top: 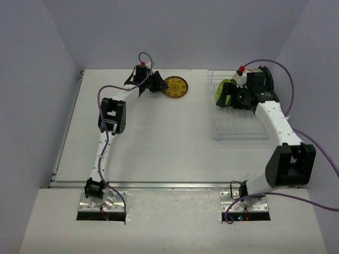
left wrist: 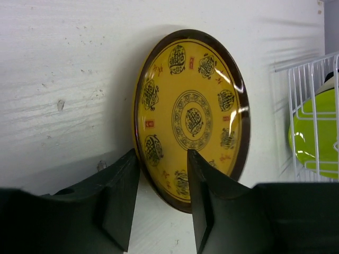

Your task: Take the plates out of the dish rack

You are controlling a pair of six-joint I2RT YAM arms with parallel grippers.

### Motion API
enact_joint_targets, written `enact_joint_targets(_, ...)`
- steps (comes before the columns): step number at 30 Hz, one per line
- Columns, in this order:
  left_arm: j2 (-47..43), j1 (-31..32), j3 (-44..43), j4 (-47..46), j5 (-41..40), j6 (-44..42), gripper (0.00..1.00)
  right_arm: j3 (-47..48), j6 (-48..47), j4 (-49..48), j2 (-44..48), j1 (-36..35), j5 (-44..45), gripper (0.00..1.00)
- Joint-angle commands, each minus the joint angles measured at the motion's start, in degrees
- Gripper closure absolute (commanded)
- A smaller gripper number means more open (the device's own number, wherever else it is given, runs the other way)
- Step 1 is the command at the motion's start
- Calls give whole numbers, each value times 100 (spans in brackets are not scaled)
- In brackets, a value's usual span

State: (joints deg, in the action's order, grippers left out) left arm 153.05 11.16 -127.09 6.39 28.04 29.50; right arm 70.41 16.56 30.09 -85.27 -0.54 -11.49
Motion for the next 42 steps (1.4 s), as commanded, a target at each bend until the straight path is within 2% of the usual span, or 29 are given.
enact_joint_targets(1,-89,-25,-123,-296,-78,84,60,182,25,-127,71,18,310,1)
enact_joint_targets(6,-341,-58,-178,-256,-50,56,57,370,-151,-60,65,18,631,8)
enact_joint_targets(10,-836,-87,-71,-100,-192,-206,55,718,-335,-38,-84,18,1108,24)
enact_joint_targets(11,-1005,-88,-47,-71,-230,-240,54,732,-379,-36,-139,18,1162,26)
enact_joint_targets(12,-1213,-88,93,-41,-446,-435,52,824,-433,-32,-200,14,1290,33)
enact_joint_targets(17,-2943,-88,1202,-197,-1164,-1213,48,1514,-914,-142,-749,-225,1995,57)
enact_joint_targets(22,-4223,-70,2426,-305,-1450,-1813,49,2141,-1223,-222,-1509,-440,2539,60)
enact_joint_targets(27,-5085,-70,3256,-242,-1538,-1887,49,2801,-1383,-167,-2327,-526,2921,61)
enact_joint_targets(32,-5418,-60,3483,-7,-1360,-1644,49,3247,-1431,-16,-2900,-553,3040,64)
enact_joint_targets(39,-5480,-35,3700,11,-1345,-1640,49,3306,-1602,-198,-3356,-562,3246,65)
enact_joint_targets(41,-5438,-35,3724,27,-1336,-1648,50,3320,-1612,-221,-3438,-562,3282,69)
enact_joint_targets(42,-5418,-35,3733,32,-1329,-1649,50,3335,-1612,-215,-3467,-565,3285,75)
